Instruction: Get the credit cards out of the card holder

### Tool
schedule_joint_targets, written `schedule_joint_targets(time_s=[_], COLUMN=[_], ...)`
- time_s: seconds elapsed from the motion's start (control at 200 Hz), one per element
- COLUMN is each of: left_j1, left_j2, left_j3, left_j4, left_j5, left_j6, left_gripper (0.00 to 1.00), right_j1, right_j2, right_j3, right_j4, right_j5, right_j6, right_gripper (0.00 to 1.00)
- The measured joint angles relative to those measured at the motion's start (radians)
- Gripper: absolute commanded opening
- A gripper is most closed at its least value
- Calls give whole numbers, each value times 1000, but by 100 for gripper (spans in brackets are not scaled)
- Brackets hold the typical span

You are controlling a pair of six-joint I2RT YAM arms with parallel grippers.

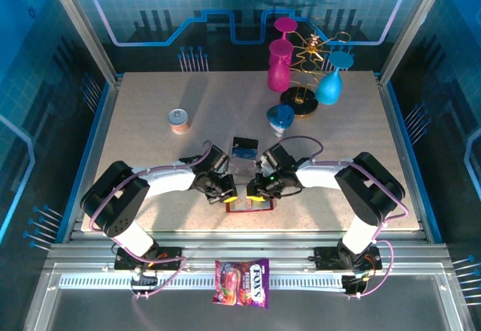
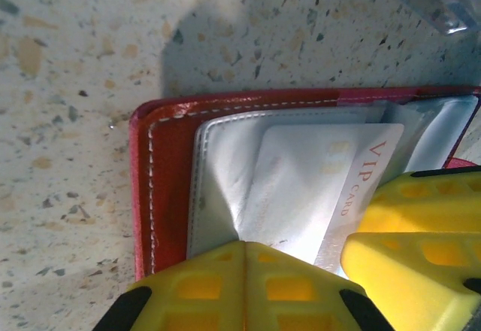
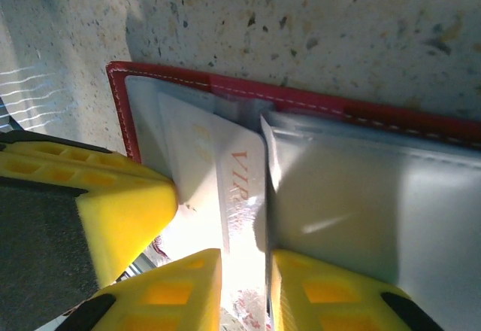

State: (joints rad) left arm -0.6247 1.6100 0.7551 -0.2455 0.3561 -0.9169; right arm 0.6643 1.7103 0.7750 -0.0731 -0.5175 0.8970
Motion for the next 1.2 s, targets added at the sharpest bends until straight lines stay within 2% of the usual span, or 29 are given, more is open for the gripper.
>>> schedule_joint_targets(time_s=[0.53,1.201], left_j1=[0,0], left_j2=[2,-1], left_j3=[-5,-5], left_j4=[15,6], left_j5=[4,3], left_j6=[0,0], left_gripper=[9,12], right_j1=[-5,-46], right_j2=[-16,-64], right_j3=[-11,-11], right_j4=[10,-71], right_j5=[-7,5], right_j6=[8,-42], right_gripper=[14,12])
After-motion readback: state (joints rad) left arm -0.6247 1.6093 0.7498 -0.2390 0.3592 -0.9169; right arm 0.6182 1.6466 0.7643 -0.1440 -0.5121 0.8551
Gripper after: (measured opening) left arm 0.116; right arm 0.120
